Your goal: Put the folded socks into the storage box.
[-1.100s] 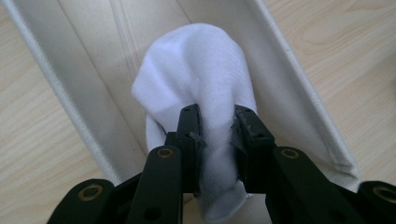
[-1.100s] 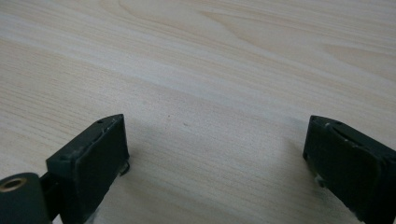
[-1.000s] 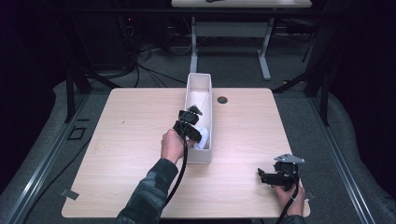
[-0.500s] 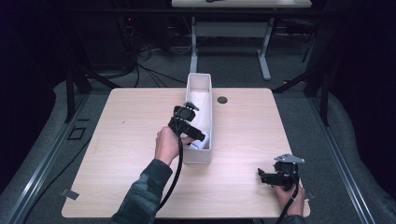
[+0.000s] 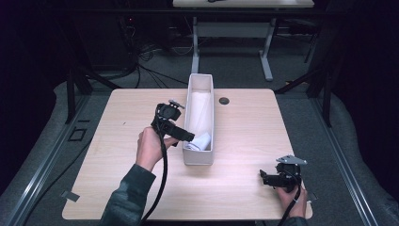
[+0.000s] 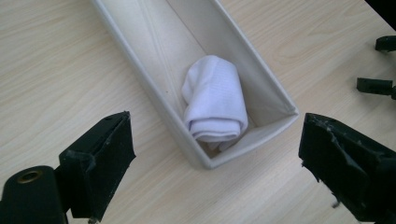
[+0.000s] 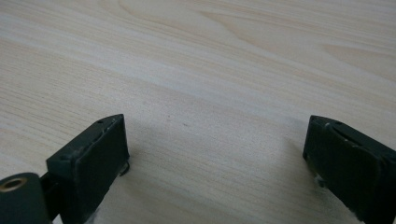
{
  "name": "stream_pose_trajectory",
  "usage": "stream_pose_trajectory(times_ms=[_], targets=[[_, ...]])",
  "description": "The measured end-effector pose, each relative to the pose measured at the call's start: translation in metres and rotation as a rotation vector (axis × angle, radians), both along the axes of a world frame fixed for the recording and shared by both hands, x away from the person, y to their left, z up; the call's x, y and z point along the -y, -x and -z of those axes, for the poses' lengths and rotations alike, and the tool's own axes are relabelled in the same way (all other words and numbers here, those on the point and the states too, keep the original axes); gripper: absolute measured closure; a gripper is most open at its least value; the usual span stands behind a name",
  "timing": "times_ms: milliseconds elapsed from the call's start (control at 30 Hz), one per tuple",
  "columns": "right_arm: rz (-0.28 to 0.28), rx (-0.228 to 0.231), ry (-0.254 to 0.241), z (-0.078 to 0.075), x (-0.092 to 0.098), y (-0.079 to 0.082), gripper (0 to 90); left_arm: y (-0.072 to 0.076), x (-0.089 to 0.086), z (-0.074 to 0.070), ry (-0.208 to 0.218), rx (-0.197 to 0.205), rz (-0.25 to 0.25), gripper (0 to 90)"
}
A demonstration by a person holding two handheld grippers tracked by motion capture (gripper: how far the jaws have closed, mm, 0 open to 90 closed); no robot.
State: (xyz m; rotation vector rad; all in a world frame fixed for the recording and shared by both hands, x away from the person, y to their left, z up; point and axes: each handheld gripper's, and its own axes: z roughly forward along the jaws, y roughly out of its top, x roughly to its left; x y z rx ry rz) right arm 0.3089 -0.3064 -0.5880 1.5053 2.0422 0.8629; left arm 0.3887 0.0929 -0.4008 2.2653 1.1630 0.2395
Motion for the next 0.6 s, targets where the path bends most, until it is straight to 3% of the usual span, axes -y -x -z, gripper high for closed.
stream_pose_trajectory(times_ms=[300, 600], targets=[[0.003, 0.000, 0.001, 0.000, 0.000, 0.000, 6.1, 0.020, -0.035, -0.001, -0.012, 0.031, -0.025, 3.3], [0.003, 0.001, 0.001, 0.000, 0.000, 0.000, 6.2, 0.041, -0.084, 0.011, -0.034, 0.048, -0.095, 0.0]])
